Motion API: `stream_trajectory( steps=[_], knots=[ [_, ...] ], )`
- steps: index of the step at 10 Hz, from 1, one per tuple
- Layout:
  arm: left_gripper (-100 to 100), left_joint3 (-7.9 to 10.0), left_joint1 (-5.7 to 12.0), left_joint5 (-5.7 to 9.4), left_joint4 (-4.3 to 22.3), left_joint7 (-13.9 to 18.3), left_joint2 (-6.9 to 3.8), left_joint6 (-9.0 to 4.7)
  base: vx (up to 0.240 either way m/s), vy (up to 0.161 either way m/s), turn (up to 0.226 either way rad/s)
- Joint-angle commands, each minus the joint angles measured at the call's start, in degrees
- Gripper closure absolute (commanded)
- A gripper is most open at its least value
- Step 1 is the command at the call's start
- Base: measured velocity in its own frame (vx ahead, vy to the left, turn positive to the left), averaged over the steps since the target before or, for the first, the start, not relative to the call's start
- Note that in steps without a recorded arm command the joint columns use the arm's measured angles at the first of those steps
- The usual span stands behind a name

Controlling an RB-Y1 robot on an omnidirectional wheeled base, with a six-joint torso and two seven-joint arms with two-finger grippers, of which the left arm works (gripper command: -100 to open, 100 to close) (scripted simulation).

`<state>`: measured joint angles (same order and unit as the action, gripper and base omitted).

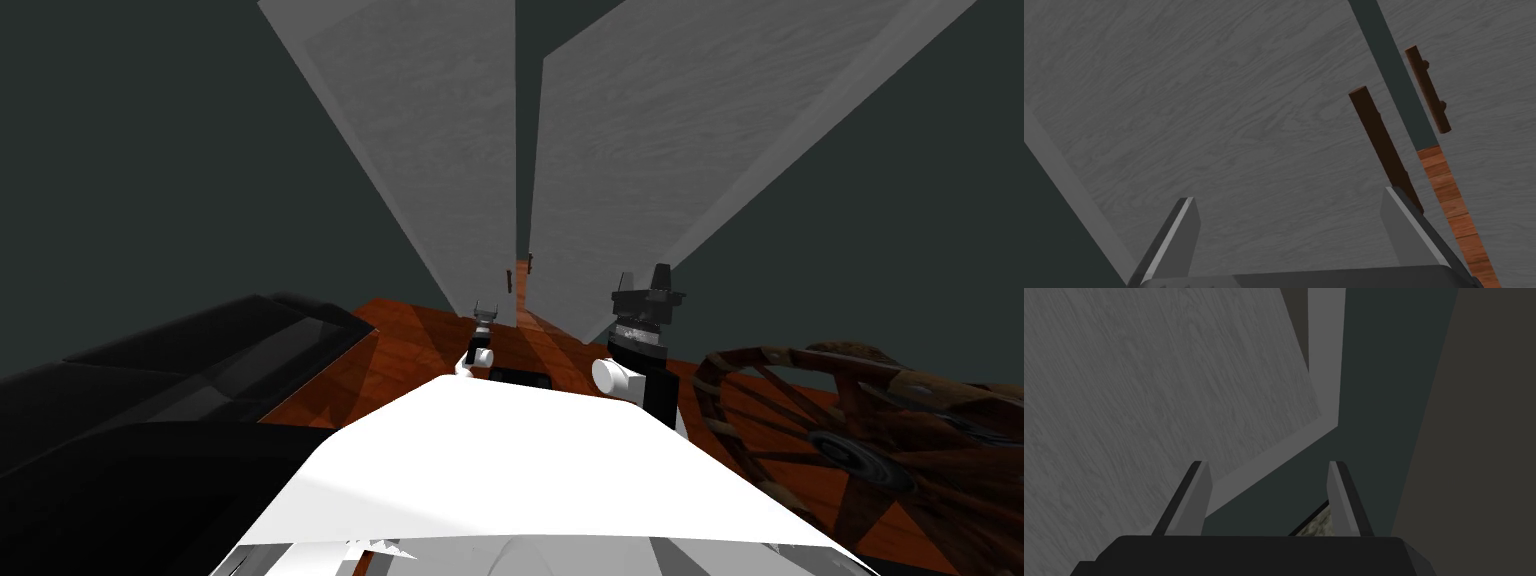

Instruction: Push the door open

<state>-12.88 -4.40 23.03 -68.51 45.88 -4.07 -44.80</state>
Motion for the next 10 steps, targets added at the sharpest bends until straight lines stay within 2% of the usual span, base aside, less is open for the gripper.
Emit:
stream_trajectory(
  steps=[1,10],
  knots=[
    [-100,-0.42,1.20,0.58,2.86,1.91,0.49,-0.47,0.092,0.034,-0.074],
    [-100,-2.56,5.43,3.57,14.67,11.15,2.42,-1.98,0.086,0.042,-0.073]
  ],
)
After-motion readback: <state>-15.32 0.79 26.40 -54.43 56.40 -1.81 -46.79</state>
